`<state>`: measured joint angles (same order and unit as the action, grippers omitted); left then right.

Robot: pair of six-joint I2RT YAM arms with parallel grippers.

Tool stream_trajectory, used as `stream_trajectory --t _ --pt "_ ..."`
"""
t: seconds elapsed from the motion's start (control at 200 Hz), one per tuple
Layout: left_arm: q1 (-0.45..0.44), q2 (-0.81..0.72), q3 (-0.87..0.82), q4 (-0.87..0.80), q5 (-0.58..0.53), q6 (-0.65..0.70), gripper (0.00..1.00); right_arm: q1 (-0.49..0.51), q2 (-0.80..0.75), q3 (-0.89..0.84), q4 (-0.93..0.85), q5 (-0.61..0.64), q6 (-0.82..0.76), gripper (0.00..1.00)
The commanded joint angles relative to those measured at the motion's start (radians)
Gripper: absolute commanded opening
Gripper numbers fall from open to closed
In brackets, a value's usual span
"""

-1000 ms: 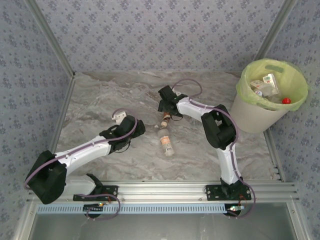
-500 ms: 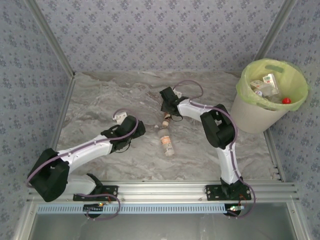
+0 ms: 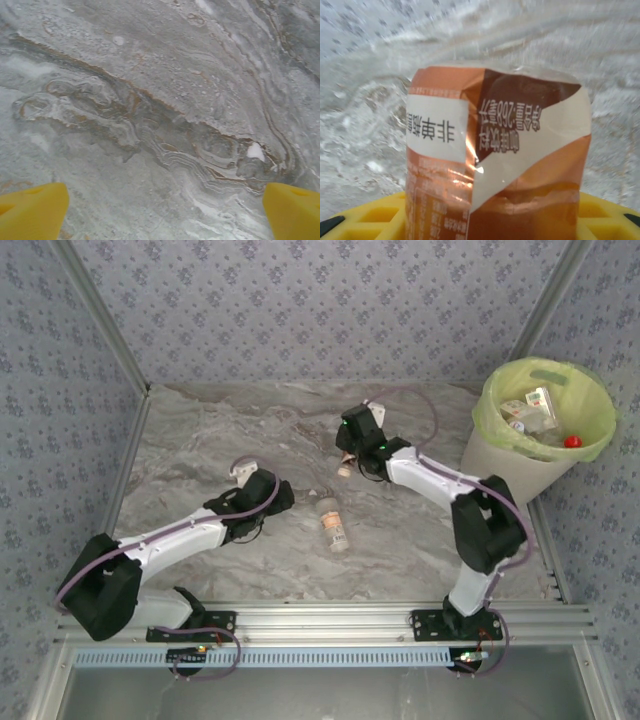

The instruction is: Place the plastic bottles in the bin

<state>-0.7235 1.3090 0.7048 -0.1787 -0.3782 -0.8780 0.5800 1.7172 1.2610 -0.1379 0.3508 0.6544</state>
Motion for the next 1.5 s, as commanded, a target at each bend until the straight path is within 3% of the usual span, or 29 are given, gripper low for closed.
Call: stream_trajectory --t 0.0,0.285,0.435,0.57,0.775,0.919,1.084,1.139,1.214,1.334,1.494 --pt "0.006 -0.040 -0.024 0.127 0.083 0.075 0.99 -0.012 -0.115 -0.030 0.022 0.070 -0.098 0.46" --pt "0.006 -0.111 -0.064 0.287 0.242 0.238 0.99 -0.090 -0.354 -0.058 -0.076 0.164 -0.239 0.47" --pt "0.005 -0.124 -0.068 0.333 0.343 0.280 1.00 -0.235 -0.472 -0.097 -0.088 0.124 -0.277 0.47" --pt "0.005 -0.124 -0.073 0.349 0.351 0.266 1.00 -0.390 -0.538 -0.078 -0.097 0.068 -0.327 0.46" --pt "0.005 -0.122 -0.082 0.356 0.332 0.243 0.99 -0.585 -0.545 0.026 -0.107 -0.010 -0.380 0.46" --pt "0.004 -0.116 -0.074 0.348 0.329 0.251 1.00 -0.738 -0.518 0.080 -0.051 -0.097 -0.300 0.47" --pt "0.004 -0.104 -0.057 0.335 0.335 0.256 1.00 -0.818 -0.461 0.118 0.038 -0.006 -0.261 0.48" --pt "0.005 -0.101 -0.056 0.332 0.335 0.252 0.99 -0.826 -0.432 0.124 0.034 0.063 -0.258 0.51" --pt "0.005 -0.100 -0.056 0.319 0.320 0.238 0.99 -0.828 -0.396 0.136 -0.035 0.145 -0.245 0.67" --pt "0.004 -0.113 -0.060 0.282 0.266 0.210 0.99 -0.809 -0.396 0.138 -0.141 0.102 -0.275 0.89" --pt "0.006 -0.145 -0.068 0.220 0.163 0.186 0.99 -0.705 -0.463 0.175 -0.326 0.035 -0.366 0.93"
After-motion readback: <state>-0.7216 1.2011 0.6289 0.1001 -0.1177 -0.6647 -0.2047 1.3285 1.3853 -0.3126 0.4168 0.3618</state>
